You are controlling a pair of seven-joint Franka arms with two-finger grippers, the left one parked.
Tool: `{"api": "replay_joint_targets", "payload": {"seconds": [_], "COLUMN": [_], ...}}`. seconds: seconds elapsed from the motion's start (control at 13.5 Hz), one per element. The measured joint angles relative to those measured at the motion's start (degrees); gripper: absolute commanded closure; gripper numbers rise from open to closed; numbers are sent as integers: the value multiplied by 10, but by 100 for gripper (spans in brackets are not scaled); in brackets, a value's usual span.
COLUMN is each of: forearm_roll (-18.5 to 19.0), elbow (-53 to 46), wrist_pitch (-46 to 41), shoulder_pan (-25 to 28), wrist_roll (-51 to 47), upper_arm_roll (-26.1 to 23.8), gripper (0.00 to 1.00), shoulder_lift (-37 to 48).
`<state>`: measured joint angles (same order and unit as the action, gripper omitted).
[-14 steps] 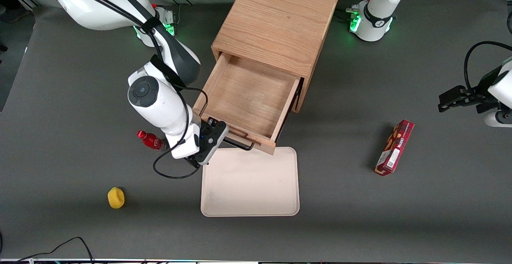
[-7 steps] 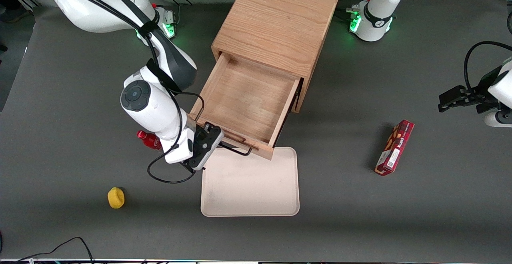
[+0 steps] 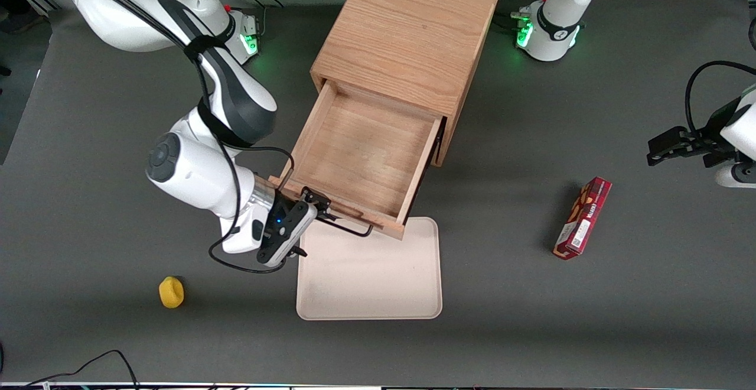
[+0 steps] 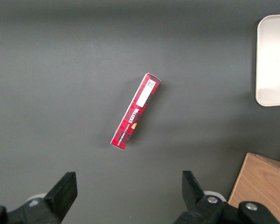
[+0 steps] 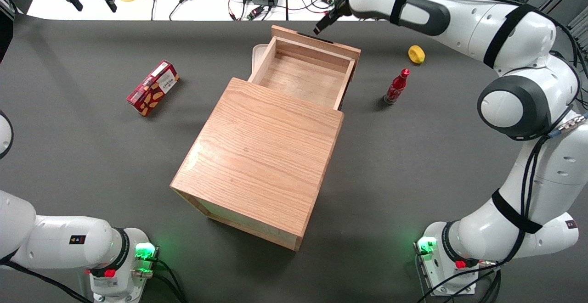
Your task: Open upper drawer
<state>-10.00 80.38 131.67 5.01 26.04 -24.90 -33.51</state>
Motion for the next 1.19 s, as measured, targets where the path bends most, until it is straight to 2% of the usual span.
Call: {"api": "replay_joint_targets", "payload": {"seconds": [0.22, 0.3, 0.44, 0.59, 0.74, 0.89, 1.04, 1.19], "forearm_roll": [-62, -72, -73, -68, -32, 36, 95, 105], "elbow": [-20, -28, -43, -44, -34, -4, 33, 70], "wrist_pitch": [-1, -8, -47, -146, -271, -369, -418, -427], "shoulder_pan": [-2, -5, -24, -65, -101, -117, -130, -156], "wrist_roll": [-14, -32, -85, -135, -208, -302, -347, -350], "upper_arm_roll": [8, 12, 14, 21, 58, 92, 102, 102], "gripper": [0, 0, 0, 0, 0, 0, 0, 0], "shoulder_lift": [0, 4, 28, 81, 154, 224, 268, 291]}}
